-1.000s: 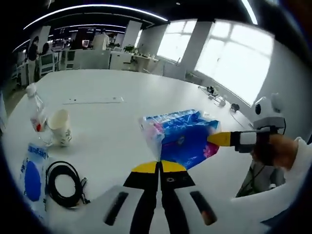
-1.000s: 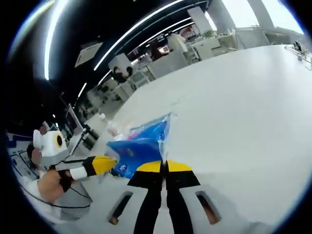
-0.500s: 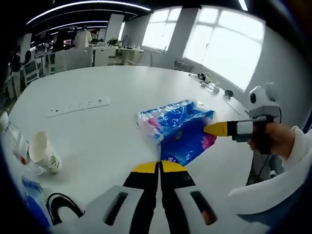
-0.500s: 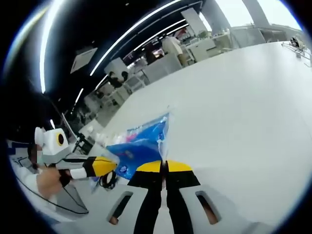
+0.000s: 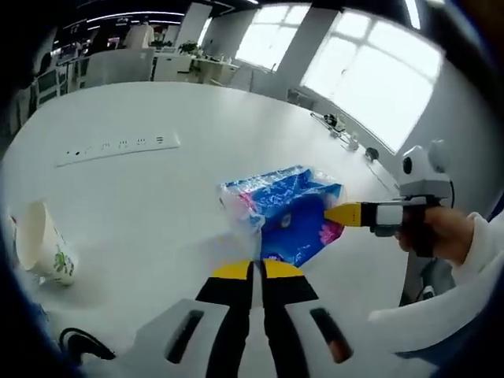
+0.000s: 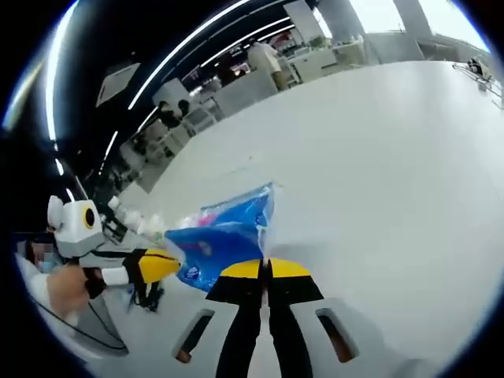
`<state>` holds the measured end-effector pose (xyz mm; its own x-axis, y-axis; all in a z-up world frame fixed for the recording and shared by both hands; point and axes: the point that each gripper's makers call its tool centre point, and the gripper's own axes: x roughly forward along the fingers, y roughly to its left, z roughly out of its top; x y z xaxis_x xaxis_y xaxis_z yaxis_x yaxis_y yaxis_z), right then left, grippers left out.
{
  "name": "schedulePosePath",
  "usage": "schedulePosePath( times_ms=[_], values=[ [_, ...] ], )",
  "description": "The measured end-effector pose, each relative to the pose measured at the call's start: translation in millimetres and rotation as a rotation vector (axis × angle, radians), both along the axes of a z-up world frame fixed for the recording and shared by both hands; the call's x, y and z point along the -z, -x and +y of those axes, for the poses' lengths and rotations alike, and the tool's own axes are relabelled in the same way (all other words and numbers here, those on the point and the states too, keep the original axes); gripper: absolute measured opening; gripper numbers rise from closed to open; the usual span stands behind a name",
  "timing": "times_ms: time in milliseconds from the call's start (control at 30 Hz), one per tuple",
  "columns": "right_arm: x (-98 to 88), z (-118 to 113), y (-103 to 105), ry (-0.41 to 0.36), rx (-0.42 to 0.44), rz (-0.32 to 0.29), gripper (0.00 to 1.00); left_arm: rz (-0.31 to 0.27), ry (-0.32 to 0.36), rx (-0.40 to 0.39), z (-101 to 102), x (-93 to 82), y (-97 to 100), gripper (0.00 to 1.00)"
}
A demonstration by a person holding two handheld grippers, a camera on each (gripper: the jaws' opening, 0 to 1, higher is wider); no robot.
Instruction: Arrange the tabletop items into an orderly group along one side of the table until the central work area is clear of visible clutter.
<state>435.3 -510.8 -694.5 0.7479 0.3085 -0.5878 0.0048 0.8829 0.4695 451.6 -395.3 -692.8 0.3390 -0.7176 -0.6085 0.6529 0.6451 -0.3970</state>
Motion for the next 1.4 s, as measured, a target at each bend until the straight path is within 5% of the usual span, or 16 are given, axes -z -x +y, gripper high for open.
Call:
schedulePosePath(
  times_ms=[700, 1400],
  values=[
    [52.7, -7.1, -26.8, 0.061, -0.066, 0.062, 0.0, 0.089, -0.086, 0.008, -11.9, 52.0, -16.2, 0.03],
    [62.4, -14.0, -33.5, 0.09, -0.06, 0.059, 0.0, 0.111, -0.104, -0.01, -17.6, 59.9, -16.9, 0.05]
  ],
)
